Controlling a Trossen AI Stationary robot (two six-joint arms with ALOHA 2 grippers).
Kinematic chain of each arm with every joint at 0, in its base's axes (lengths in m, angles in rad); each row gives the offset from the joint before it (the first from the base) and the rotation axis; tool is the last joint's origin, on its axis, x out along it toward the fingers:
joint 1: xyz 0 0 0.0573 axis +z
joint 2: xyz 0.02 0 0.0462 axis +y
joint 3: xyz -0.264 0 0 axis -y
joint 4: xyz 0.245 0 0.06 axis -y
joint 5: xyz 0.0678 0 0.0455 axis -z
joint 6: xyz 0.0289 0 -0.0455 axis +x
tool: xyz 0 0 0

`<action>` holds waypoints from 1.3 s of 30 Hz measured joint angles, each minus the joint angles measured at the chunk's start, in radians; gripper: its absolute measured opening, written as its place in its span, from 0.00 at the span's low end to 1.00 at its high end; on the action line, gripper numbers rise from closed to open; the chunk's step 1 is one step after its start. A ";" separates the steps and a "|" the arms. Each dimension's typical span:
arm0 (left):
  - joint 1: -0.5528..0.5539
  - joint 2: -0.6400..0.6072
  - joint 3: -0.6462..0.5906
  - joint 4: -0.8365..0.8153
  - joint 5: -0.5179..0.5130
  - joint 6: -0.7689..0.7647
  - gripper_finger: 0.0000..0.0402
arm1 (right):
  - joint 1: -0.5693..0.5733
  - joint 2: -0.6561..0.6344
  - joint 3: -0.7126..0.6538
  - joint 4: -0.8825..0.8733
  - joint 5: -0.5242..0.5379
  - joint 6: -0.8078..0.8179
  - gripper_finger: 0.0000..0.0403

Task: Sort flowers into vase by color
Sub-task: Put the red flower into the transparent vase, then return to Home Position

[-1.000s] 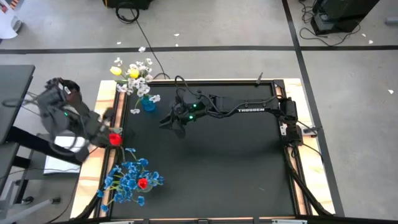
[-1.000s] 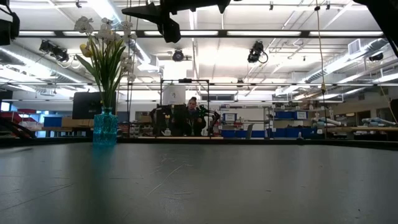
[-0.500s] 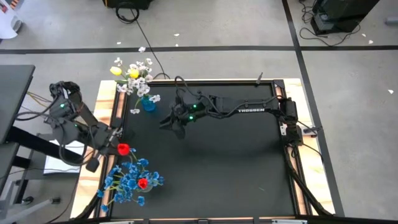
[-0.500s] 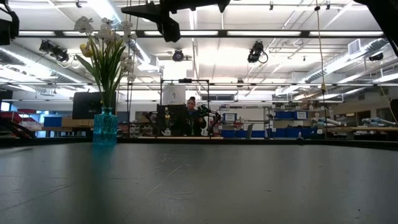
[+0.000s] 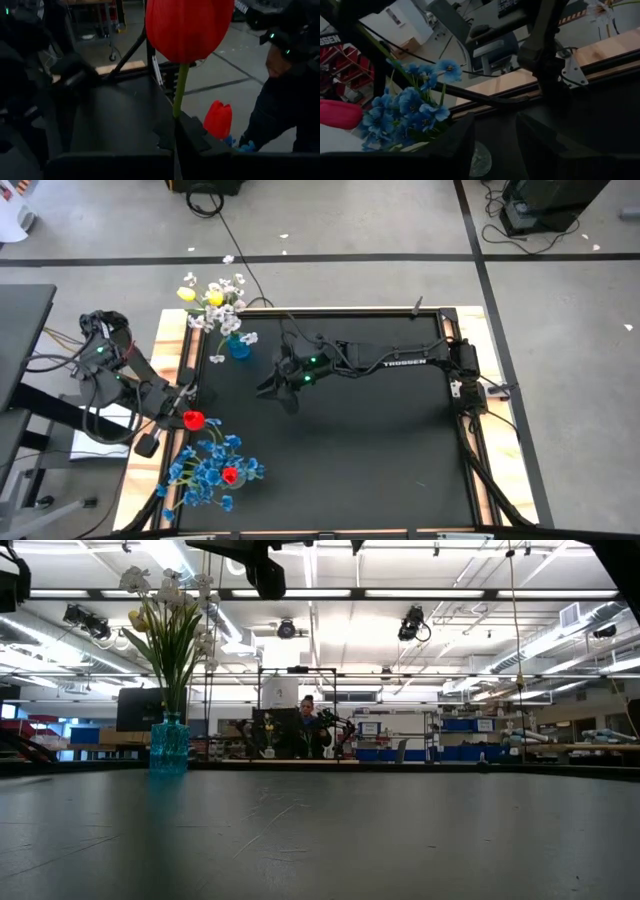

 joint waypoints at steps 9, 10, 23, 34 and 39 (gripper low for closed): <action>-0.018 -0.009 -0.117 -0.046 0.000 -0.149 0.02 | 0.010 0.000 0.000 -0.001 0.000 0.000 0.38; -0.018 -0.011 -0.134 -0.039 0.001 -0.164 0.02 | 0.011 0.000 0.000 -0.001 0.000 0.000 0.38; -0.018 -0.009 -0.203 0.043 0.043 -0.293 0.08 | 0.010 0.000 0.000 -0.001 0.000 0.019 0.39; -0.018 -0.044 -0.203 0.043 0.047 -0.299 0.29 | 0.010 0.000 0.000 -0.001 0.000 0.030 0.43; -0.018 -0.091 -0.203 0.044 0.048 -0.298 0.35 | 0.009 0.000 0.000 -0.001 0.000 0.046 0.44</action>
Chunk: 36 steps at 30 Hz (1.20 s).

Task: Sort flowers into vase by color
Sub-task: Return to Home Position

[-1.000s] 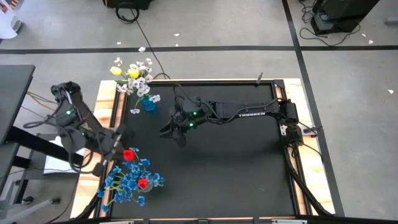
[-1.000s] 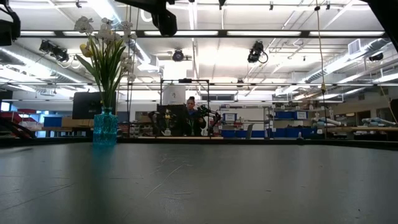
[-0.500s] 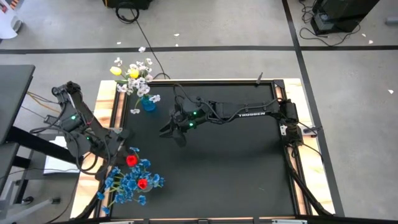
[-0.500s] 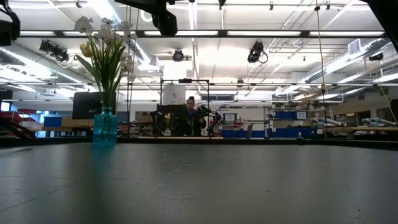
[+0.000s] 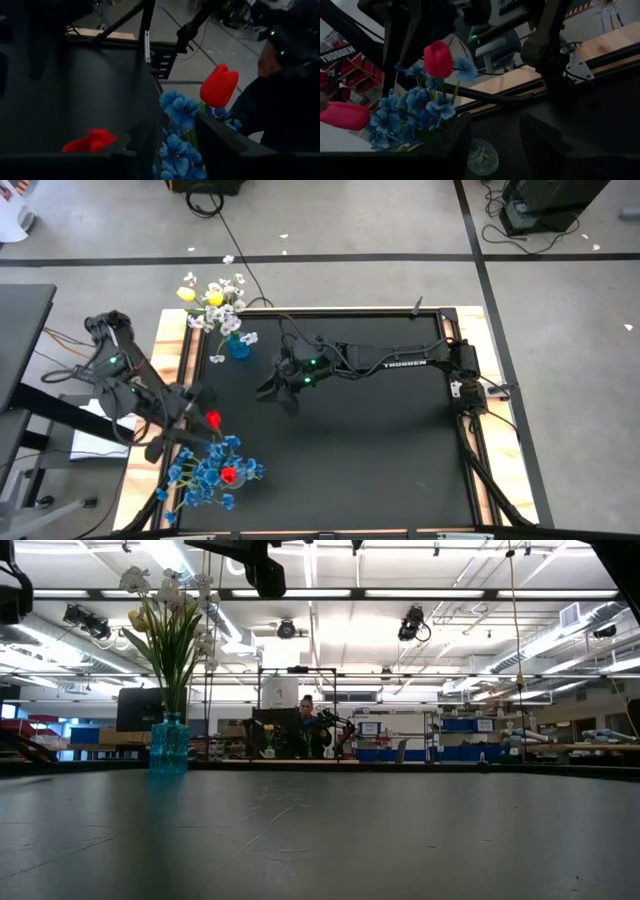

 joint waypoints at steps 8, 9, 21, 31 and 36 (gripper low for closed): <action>0.000 -0.090 0.000 0.001 -0.089 -0.021 0.36 | 0.000 -0.007 0.000 -0.035 0.001 0.007 0.44; 0.000 -0.101 0.001 0.001 -0.118 -0.023 0.36 | 0.000 -0.012 0.000 -0.034 0.016 0.001 0.43; 0.057 -0.112 0.121 0.064 -0.422 0.239 0.24 | 0.011 -0.235 0.000 -0.288 0.236 -0.237 0.21; 0.313 0.091 0.119 0.276 -0.163 0.326 0.02 | 0.018 -0.381 -0.029 -0.289 0.210 -0.317 0.03; 0.566 0.150 0.118 0.319 0.061 0.325 0.01 | 0.018 -0.410 -0.031 -0.289 0.210 -0.342 0.01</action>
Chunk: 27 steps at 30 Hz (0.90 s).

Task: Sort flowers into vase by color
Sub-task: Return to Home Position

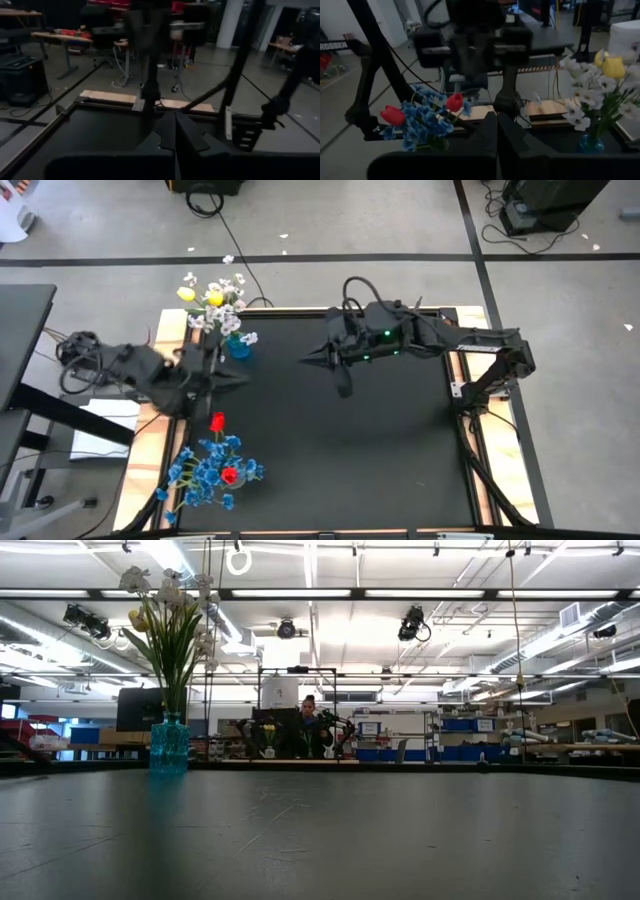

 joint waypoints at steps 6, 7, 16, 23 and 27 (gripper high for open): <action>0.317 -0.023 0.000 -0.058 0.320 -0.026 0.01 | 0.015 -0.050 -0.028 -0.014 0.027 -0.023 0.01; 0.348 -0.044 0.000 -0.087 0.346 -0.027 0.01 | 0.017 -0.073 -0.049 -0.007 0.028 -0.024 0.01; 0.401 -0.302 -0.078 -0.341 0.362 -0.059 0.00 | 0.069 -0.388 -0.523 0.345 0.174 -0.071 0.00; 0.401 -0.518 -0.266 -0.363 0.340 0.011 0.00 | 0.085 -0.558 -0.853 0.694 0.212 -0.155 0.02; 0.401 -0.586 -0.381 -0.333 0.345 0.011 0.00 | 0.084 -0.625 -0.959 0.696 0.218 -0.124 0.02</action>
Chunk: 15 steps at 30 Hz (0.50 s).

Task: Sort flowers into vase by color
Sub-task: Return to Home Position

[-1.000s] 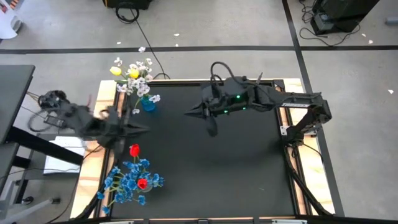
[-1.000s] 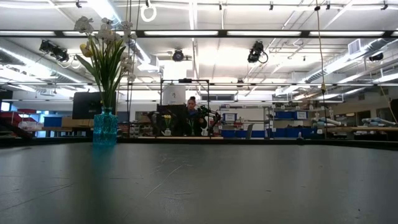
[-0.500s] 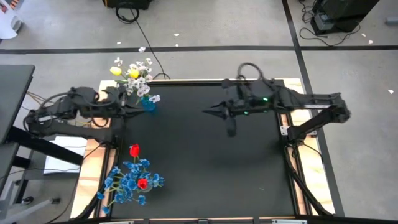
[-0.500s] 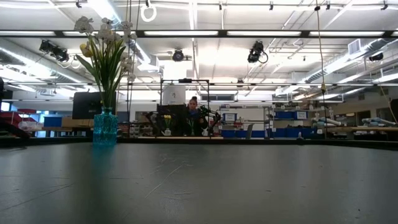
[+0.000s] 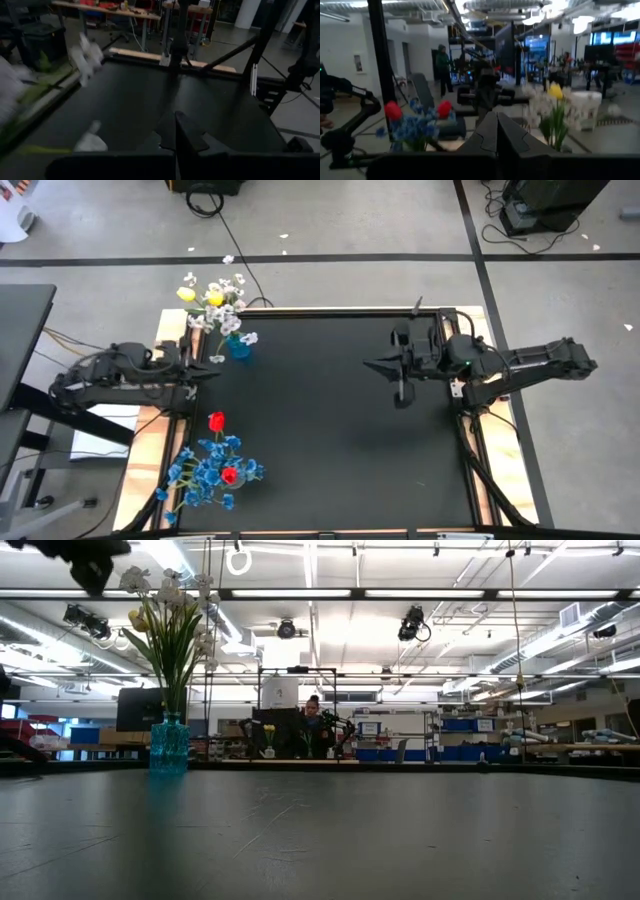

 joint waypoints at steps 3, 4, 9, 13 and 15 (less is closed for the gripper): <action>0.000 -0.025 -0.063 0.027 0.010 -0.007 0.00 | 0.003 -0.050 -0.086 0.032 0.020 0.015 0.02; 0.000 -0.034 -0.078 0.034 0.010 -0.004 0.00 | 0.005 -0.069 -0.117 0.048 0.022 0.014 0.02; 0.000 -0.058 -0.124 0.077 0.018 0.021 0.00 | 0.008 -0.139 -0.266 0.175 0.042 0.025 0.02; 0.000 -0.062 -0.123 0.103 0.006 0.041 0.00 | 0.008 -0.181 -0.353 0.273 0.044 0.030 0.02; 0.000 -0.060 -0.134 0.120 -0.001 0.042 0.00 | 0.008 -0.195 -0.388 0.294 0.044 0.030 0.02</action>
